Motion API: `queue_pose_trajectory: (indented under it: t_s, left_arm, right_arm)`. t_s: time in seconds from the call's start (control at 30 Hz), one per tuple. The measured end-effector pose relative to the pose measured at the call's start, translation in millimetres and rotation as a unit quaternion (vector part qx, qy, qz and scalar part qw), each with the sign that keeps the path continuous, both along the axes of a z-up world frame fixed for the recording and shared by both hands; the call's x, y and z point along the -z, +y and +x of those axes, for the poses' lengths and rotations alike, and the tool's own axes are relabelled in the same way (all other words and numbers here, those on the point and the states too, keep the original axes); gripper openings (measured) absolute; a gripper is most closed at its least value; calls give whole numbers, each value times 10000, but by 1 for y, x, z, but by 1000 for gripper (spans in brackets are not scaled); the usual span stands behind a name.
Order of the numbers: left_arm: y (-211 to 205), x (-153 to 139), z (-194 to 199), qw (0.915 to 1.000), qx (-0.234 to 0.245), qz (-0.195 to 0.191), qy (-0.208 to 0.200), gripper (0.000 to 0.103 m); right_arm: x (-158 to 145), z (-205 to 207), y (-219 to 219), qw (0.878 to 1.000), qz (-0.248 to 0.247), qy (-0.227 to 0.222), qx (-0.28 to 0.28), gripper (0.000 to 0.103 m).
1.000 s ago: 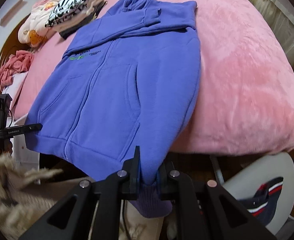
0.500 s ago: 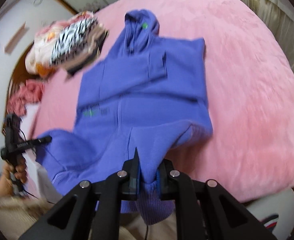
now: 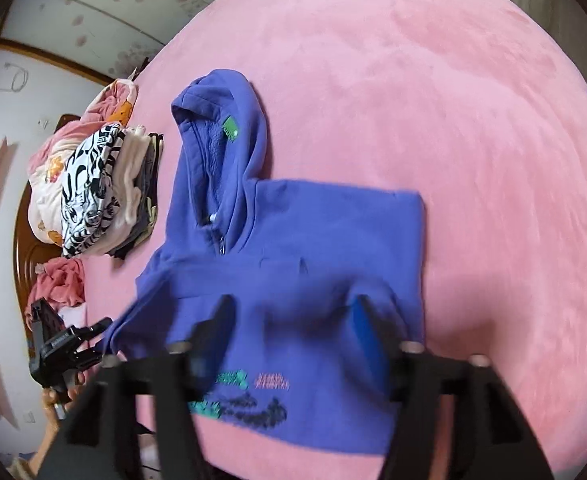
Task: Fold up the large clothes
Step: 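Lift the held hem with both tools and fold it toward the hood, then lay the hem down near the hood and open both tools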
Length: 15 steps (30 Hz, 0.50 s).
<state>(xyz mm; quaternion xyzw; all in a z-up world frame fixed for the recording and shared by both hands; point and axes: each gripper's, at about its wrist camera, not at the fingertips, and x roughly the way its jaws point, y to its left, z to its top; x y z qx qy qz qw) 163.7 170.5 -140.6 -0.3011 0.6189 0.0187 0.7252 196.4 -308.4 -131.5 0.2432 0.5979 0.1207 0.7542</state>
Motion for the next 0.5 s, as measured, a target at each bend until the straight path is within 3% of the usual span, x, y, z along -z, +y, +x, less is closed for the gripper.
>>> queue_pose_trajectory:
  t_s: [0.1, 0.2, 0.33, 0.5]
  left_arm:
    - [-4, 6, 12, 9996, 172, 212, -8, 80]
    - [-12, 16, 20, 9954, 581, 741, 190, 80]
    - [-20, 29, 30, 9811, 1210, 1497, 219, 80]
    - [-16, 52, 50, 9721, 1499, 1795, 168, 80]
  right_arm:
    - [9, 13, 4, 9998, -88, 13, -162, 64]
    - [19, 19, 12, 9975, -522, -53, -480, 64]
    - [34, 19, 20, 9929, -905, -90, -771, 64]
    - [51, 24, 20, 9906, -1110, -101, -799, 64]
